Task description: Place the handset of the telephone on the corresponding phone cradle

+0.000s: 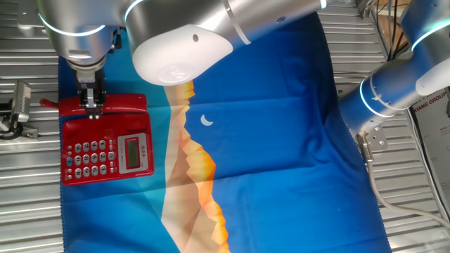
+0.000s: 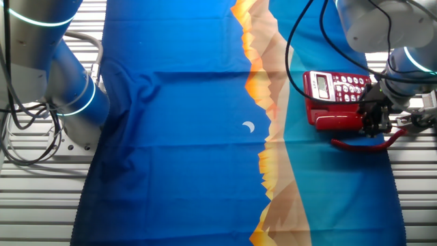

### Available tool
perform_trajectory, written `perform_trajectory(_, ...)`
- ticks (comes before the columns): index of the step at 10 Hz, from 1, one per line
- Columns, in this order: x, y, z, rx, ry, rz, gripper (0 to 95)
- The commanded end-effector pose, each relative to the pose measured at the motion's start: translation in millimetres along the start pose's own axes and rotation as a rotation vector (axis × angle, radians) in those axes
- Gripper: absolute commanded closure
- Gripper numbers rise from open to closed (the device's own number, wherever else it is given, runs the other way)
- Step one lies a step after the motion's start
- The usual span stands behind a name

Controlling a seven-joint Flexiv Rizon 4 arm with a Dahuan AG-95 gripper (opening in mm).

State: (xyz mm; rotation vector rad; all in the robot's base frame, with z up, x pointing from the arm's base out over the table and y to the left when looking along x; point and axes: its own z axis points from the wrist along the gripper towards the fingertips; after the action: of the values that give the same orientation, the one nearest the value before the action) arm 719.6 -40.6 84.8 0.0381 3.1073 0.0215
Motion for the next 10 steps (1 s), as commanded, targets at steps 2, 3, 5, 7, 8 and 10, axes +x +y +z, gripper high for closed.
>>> perform_trajectory(2, 0.1, 0.3, -0.7, 0.001, 0.001, -0.011, 95.0)
perform_trajectory(3, -0.1, 0.5, -0.9, 0.003, 0.005, -0.017, 95.0)
perform_trajectory(5, -0.1, 0.5, -0.9, 0.004, 0.013, -0.030, 95.0)
perform_trajectory(7, -0.2, 0.6, -1.0, 0.003, 0.014, -0.032, 95.0)
perform_trajectory(8, -0.3, 0.7, -1.1, 0.002, 0.013, -0.026, 95.0)
perform_trajectory(10, -0.3, 0.7, -1.1, 0.002, 0.010, -0.016, 95.0)
